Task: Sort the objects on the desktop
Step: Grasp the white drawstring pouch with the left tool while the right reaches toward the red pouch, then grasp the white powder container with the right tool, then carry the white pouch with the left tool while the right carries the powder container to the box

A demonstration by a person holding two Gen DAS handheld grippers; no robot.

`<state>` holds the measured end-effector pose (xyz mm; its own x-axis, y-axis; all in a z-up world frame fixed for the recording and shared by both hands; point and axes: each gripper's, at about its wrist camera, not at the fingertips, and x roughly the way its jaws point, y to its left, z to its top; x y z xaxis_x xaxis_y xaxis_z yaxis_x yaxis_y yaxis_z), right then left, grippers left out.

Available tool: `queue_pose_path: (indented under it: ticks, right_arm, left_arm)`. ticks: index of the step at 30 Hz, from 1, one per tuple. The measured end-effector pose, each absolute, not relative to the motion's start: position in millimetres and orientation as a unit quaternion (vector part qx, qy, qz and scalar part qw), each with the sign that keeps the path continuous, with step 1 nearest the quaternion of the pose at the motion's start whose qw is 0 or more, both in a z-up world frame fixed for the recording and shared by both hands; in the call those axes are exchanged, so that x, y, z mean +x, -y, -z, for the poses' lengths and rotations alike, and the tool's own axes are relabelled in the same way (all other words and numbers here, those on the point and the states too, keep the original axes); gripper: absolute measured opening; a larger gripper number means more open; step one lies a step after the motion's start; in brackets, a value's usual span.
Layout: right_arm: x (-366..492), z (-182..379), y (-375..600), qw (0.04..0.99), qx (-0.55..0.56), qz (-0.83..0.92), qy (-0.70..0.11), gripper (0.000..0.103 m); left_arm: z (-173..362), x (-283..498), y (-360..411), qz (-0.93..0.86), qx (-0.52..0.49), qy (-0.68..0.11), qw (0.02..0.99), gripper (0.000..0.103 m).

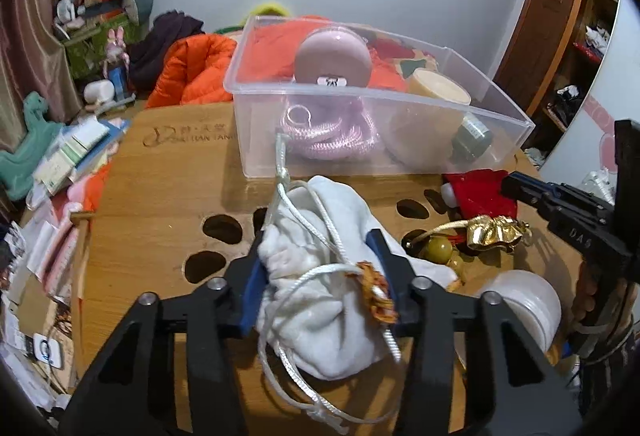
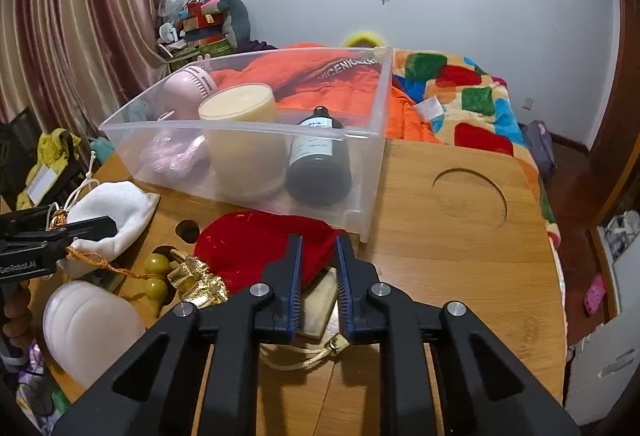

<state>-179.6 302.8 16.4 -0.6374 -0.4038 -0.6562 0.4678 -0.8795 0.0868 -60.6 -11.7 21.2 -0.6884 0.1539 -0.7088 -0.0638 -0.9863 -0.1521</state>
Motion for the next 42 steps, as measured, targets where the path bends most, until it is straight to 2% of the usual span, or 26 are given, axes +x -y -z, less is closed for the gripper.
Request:
queue_pose_path:
  ticks: [3, 7, 9, 11, 13, 20, 23, 27, 29, 30, 32, 34, 35, 42]
  right_arm:
    - [-180, -20, -308, 0.244, 0.354, 0.902, -0.031, 0.015]
    - [-174, -28, -315, 0.242, 0.347, 0.906, -0.021, 0.016]
    - [-166, -33, -318, 0.255, 0.348, 0.902, -0.010, 0.021]
    - [-152, -37, -321, 0.274, 0.346, 0.898, -0.001, 0.036]
    - [-132, -42, -323, 0.297, 0.336, 0.894, 0.006, 0.043]
    - [-66, -47, -289, 0.376, 0.321, 0.869, -0.026, 0.055]
    - [-58, -40, -268, 0.388, 0.323, 0.862, -0.049, 0.055]
    - [-63, -22, -250, 0.383, 0.344, 0.855, -0.071, 0.055]
    - [-70, -14, -245, 0.379, 0.356, 0.851, -0.072, 0.055]
    - [-73, -11, -245, 0.375, 0.357, 0.852, -0.071, 0.053]
    - [-76, -10, -247, 0.376, 0.356, 0.853, -0.065, 0.038]
    - [-77, -11, -250, 0.373, 0.351, 0.857, -0.061, 0.029]
    - [-78, -13, -252, 0.372, 0.345, 0.860, -0.062, 0.028]
    - [-87, -22, -264, 0.372, 0.326, 0.868, -0.041, 0.027]
  left_arm:
    - [-27, -56, 8, -0.923, -0.378, 0.047, 0.053, 0.036]
    - [-29, -53, 9, -0.926, -0.372, 0.049, 0.052, 0.035]
    - [-29, -51, 9, -0.926, -0.371, 0.054, 0.050, 0.035]
    - [-28, -52, 11, -0.925, -0.372, 0.059, 0.054, 0.035]
    - [-27, -52, 11, -0.925, -0.371, 0.060, 0.051, 0.035]
    - [-24, -51, 9, -0.926, -0.369, 0.062, 0.041, 0.039]
    - [-23, -47, 6, -0.927, -0.370, 0.054, 0.032, 0.046]
    - [-24, -43, 10, -0.924, -0.377, 0.059, 0.029, 0.069]
    - [-29, -40, 14, -0.925, -0.372, 0.067, 0.035, 0.077]
    - [-30, -39, 16, -0.925, -0.371, 0.070, 0.036, 0.083]
    - [-34, -38, 20, -0.926, -0.369, 0.075, 0.033, 0.089]
    - [-37, -39, 25, -0.924, -0.373, 0.081, 0.029, 0.089]
    - [-37, -41, 26, -0.922, -0.377, 0.084, 0.029, 0.090]
    - [-21, -67, 25, -0.887, -0.443, 0.117, 0.055, 0.091]
